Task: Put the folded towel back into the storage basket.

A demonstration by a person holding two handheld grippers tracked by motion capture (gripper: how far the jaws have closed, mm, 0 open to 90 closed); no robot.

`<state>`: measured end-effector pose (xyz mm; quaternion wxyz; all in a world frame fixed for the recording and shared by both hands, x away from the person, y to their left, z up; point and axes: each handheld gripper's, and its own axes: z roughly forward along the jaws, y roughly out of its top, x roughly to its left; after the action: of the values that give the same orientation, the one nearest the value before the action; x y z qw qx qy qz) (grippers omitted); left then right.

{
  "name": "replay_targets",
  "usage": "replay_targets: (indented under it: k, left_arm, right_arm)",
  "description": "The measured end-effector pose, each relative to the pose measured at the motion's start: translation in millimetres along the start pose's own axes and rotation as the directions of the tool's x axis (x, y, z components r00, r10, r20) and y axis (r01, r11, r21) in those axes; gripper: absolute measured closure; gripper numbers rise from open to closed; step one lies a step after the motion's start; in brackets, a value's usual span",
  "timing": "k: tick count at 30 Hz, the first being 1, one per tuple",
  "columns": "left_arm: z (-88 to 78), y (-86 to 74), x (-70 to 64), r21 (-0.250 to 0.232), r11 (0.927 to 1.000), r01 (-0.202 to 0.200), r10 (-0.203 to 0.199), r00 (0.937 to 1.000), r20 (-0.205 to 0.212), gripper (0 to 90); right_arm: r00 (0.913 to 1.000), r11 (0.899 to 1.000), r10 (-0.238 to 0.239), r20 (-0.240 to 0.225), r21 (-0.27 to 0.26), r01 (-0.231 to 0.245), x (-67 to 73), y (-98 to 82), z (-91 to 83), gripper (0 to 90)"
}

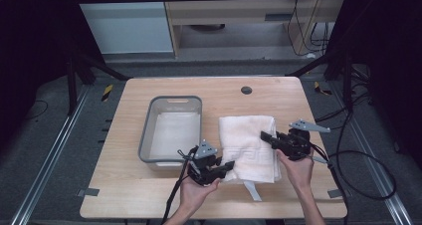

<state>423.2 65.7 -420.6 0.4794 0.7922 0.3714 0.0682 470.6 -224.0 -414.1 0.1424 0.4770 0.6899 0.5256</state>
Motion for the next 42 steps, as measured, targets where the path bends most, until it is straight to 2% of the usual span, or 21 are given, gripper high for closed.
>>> replay_targets:
  k: [12,22,32,42]
  left_arm:
    - [-18.0,9.8,5.4,-0.046,0.9987,-0.022,0.021,0.9995,-0.024,67.3]
    - [-30.7,15.6,12.1,-0.081,0.9966,-0.017,0.014,0.9993,-0.035,67.3]
    - [-43.9,24.3,17.1,-0.111,0.9933,-0.030,0.023,0.9979,-0.060,67.3]
    - [-51.0,29.2,20.1,-0.122,0.9920,-0.034,0.026,0.9972,-0.070,67.3]
  right_arm:
    - [0.9996,0.998,-0.026,-0.008,-0.055,0.026,15.7,17.6,1.2,66.3]
    - [0.9993,0.996,-0.036,-0.013,-0.076,0.035,25.8,28.4,6.8,66.3]
    - [0.9988,0.994,-0.047,-0.012,-0.100,0.046,37.8,42.9,10.9,66.3]
    - [0.9983,0.992,-0.055,-0.019,-0.114,0.052,43.1,51.0,13.2,66.3]
